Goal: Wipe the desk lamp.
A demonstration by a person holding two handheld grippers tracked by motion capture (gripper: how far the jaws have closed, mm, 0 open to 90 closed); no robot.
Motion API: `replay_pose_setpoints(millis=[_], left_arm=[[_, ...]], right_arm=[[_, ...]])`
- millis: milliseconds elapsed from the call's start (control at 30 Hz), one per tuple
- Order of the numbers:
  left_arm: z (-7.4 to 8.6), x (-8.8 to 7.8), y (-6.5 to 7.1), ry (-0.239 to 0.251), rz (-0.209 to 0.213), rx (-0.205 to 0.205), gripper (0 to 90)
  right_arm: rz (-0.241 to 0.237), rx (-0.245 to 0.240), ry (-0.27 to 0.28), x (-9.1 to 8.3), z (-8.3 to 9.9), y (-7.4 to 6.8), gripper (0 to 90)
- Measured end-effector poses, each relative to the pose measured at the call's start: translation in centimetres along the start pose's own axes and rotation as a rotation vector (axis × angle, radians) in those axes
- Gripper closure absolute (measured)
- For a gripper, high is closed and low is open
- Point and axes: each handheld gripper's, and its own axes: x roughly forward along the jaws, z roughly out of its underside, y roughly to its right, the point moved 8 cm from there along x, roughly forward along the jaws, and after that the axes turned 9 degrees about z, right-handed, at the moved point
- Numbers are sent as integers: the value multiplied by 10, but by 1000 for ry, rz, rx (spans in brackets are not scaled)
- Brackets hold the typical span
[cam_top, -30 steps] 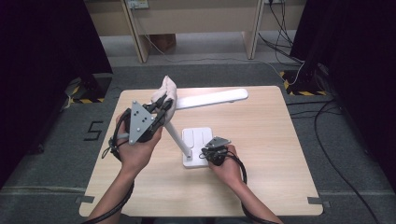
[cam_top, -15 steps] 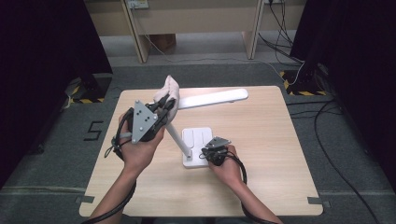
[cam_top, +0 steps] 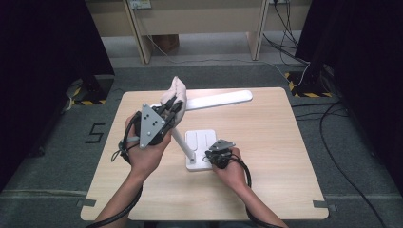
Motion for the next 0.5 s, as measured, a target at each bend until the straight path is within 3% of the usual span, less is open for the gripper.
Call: replay_pose_setpoints(millis=[500], left_arm=[[-3, 8, 7, 5, 13, 5, 819]], right_arm=[[-1, -1, 0, 0, 0, 0, 900]])
